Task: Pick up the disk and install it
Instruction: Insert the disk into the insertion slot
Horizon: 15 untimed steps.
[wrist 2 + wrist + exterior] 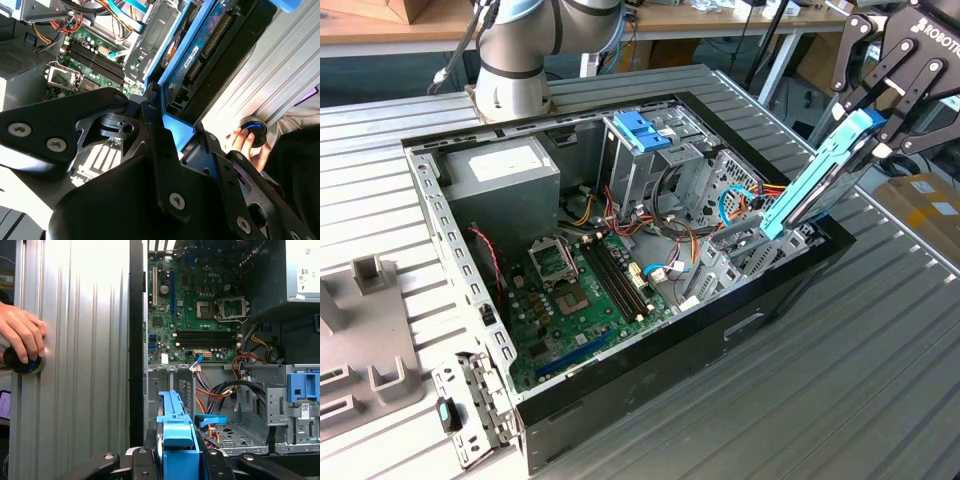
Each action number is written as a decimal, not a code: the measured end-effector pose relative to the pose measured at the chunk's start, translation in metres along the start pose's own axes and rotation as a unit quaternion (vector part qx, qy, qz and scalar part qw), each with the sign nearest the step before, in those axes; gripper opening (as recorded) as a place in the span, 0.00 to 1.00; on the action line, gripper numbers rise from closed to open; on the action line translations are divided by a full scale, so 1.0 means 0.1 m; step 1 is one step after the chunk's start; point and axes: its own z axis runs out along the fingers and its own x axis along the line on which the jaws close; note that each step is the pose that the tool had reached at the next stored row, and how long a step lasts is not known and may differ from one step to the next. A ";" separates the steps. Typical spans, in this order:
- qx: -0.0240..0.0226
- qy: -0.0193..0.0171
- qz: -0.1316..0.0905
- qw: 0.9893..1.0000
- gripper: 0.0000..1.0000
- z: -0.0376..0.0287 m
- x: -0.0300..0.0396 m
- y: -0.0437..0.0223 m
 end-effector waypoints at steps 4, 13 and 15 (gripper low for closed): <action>0.000 0.000 0.000 1.000 0.37 0.018 -0.082 -0.002; 0.000 0.000 0.000 1.000 0.37 0.093 -0.125 0.142; 0.000 0.000 0.000 1.000 0.37 0.112 -0.123 0.176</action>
